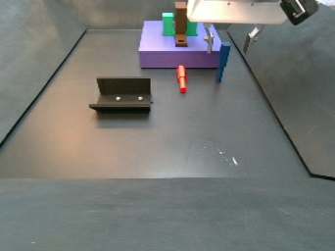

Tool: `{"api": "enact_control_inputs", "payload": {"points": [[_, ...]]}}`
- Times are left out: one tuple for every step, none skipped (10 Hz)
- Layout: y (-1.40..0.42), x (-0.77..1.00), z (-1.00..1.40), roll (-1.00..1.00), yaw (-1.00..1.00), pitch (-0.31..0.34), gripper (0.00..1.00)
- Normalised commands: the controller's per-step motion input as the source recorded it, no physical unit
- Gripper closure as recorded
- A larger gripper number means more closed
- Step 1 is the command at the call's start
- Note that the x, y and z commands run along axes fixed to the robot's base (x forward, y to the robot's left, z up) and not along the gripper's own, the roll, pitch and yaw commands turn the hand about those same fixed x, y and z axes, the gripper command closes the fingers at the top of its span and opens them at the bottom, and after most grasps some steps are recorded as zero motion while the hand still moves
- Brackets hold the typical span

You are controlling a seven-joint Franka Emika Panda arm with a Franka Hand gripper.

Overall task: Pick up the blue object. Move up. Move to above the board. Insert the blue object.
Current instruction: Pick up the blue object.

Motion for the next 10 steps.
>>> {"api": "enact_control_inputs", "payload": {"points": [[0.0, -0.06, -0.18, 0.03, 0.0, -0.05, 0.0], [0.0, -0.08, -0.18, 0.02, 0.0, -0.05, 0.0], [0.0, 0.0, 0.0, 0.0, 0.0, 0.0, 0.0], [0.0, 0.0, 0.0, 0.0, 0.0, 0.0, 1.0], [0.0, 0.0, 0.0, 0.0, 0.0, 0.0, 1.0], [0.0, 0.0, 0.0, 0.0, 0.0, 0.0, 1.0], [0.0, 0.0, 0.0, 0.0, 0.0, 0.0, 1.0], [0.0, 0.0, 0.0, 0.0, 0.0, 0.0, 1.0], [0.0, 0.0, 0.0, 0.0, 0.0, 0.0, 1.0], [0.0, 0.0, 0.0, 0.0, 0.0, 0.0, 1.0]]}}
